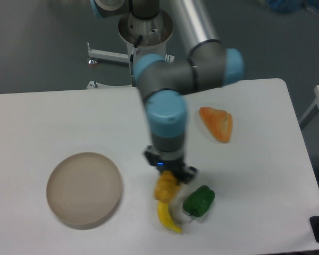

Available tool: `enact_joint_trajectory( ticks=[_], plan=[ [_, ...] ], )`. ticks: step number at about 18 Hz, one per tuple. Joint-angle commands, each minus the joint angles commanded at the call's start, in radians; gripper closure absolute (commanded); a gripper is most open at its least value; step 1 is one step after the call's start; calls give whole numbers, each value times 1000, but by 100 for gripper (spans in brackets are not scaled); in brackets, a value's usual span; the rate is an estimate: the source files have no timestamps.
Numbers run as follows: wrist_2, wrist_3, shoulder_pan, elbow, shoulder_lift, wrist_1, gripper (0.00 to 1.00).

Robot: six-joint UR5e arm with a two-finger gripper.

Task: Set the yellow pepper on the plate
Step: 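Carry the held yellow pepper with the gripper toward the beige plate, then lower the yellow pepper onto the beige plate, then open the gripper to release the yellow pepper on the plate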

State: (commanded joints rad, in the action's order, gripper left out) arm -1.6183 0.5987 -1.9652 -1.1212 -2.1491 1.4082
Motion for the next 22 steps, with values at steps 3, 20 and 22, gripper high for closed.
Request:
enact_joint_trajectory(
  ticks=[3,20,22],
  plan=[
    [0,-71,61,-9,-11,0,61],
    [-28,-197,201,-25,-118,-23,59],
    [-44,-195,206,-28,-120,-21,59]
  ],
)
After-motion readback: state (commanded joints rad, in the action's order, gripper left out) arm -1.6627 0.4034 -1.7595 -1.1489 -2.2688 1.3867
